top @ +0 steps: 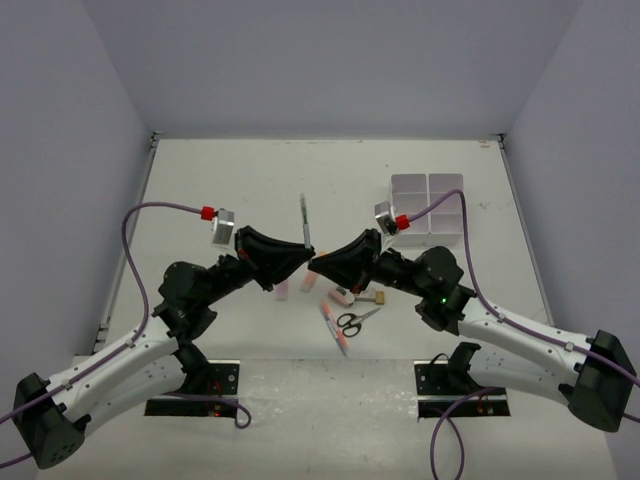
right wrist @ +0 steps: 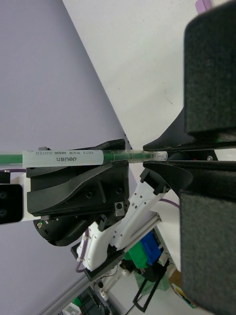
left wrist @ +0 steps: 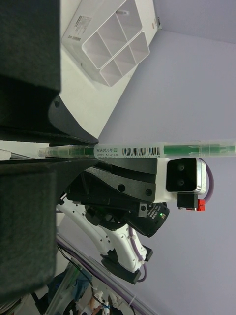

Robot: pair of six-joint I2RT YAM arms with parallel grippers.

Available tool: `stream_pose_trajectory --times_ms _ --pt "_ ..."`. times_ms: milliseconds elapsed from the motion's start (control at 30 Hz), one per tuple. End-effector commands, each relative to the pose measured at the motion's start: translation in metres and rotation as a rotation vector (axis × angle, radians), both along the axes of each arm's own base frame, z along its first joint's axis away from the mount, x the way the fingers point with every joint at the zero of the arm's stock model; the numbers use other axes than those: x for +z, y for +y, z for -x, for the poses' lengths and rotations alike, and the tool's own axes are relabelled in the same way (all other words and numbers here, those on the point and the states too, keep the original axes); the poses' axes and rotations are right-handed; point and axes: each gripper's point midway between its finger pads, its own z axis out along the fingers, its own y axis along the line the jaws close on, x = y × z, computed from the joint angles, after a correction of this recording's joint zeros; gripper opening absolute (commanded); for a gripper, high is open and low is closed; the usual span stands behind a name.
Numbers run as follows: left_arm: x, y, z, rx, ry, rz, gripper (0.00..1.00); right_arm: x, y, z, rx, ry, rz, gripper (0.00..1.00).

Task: Sort the stationery into containers
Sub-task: Close the pen cap on the pen.

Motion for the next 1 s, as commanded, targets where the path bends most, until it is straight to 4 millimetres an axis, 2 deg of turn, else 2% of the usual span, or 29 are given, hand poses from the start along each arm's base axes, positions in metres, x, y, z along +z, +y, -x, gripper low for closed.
stream_pose_trajectory --times_ms 0,67,233,267,333,433,733,800,967 --pt "0.012 -0.003 0.006 -0.04 -0.027 -0.002 0.22 0.028 -0.006 -0.003 -0.037 -0.033 -0.064 0.0" --pt "0.012 -0.003 0.006 -0.037 -0.025 -0.003 0.26 0.026 -0.007 -0.003 -0.039 -0.03 -0.06 0.0" --pt "0.013 -0.002 0.005 -0.027 -0.026 -0.002 0.26 0.025 -0.008 -0.004 -0.05 -0.029 -0.055 0.0" --pt "0.013 -0.002 0.005 -0.025 -0.026 0.0 0.24 0.025 -0.008 -0.004 -0.05 -0.03 -0.056 0.0" --pt "0.014 -0.001 0.005 -0.023 -0.026 0.001 0.11 0.026 -0.009 -0.004 -0.051 -0.031 -0.057 0.0" --pt "0.015 -0.001 0.004 -0.018 -0.024 0.002 0.0 0.026 -0.009 -0.004 -0.052 -0.031 -0.056 0.0" --pt "0.02 -0.001 0.005 -0.022 -0.029 0.014 0.0 0.029 -0.007 0.0 -0.022 -0.043 -0.052 0.01" --pt "0.02 0.0 0.004 -0.014 -0.027 0.023 0.0 0.029 -0.005 0.002 -0.006 -0.048 -0.047 0.08" --pt "0.024 0.004 0.003 0.0 -0.026 0.046 0.0 0.029 0.0 0.007 0.033 -0.055 -0.037 0.35"
